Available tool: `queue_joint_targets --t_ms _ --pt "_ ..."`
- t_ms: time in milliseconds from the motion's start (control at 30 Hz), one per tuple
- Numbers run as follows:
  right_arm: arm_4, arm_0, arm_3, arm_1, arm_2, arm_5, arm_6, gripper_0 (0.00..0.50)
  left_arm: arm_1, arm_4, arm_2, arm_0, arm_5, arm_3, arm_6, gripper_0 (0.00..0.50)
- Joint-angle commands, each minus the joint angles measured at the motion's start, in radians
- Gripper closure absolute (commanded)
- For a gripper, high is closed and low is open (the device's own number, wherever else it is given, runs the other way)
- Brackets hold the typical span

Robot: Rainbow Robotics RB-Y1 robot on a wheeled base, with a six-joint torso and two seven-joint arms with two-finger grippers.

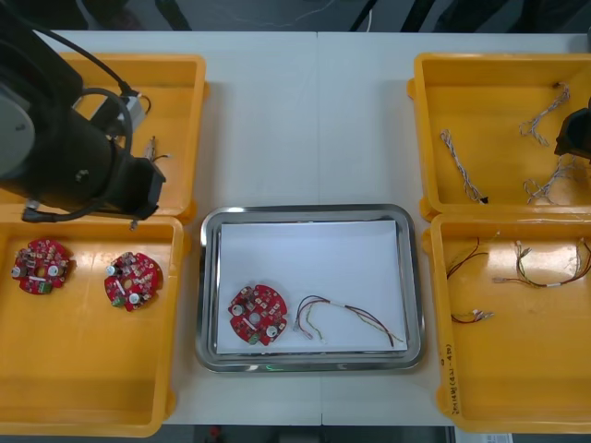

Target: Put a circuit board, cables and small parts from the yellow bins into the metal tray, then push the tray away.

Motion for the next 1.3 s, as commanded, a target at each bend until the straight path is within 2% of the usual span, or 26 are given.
queue_joint_targets --t_ms 33,400,867,1300 --pt "0.005 -0.052 0.044 -0.04 -0.047 -0.043 -0.021 0.0 -0.053 -0.034 -0.095 -0.082 -0.011 -0.036 0.081 0.5" --pt "-0.032 -0.064 0.097 -0.04 -0.004 -0.054 -0.19 0.0 -0.082 -0.126 -0.313 -0.118 -0.124 -0.016 0.138 0.5" --pt "-0.074 -0.063 0.219 -0.04 0.009 -0.08 -0.23 0.0 -0.105 -0.255 -0.52 -0.136 -0.29 0.087 0.184 0.5" --pt "-0.07 -0.043 0.222 -0.036 0.053 -0.111 -0.253 0.0 -0.099 -0.298 -0.61 -0.136 -0.406 0.189 0.187 0.5"
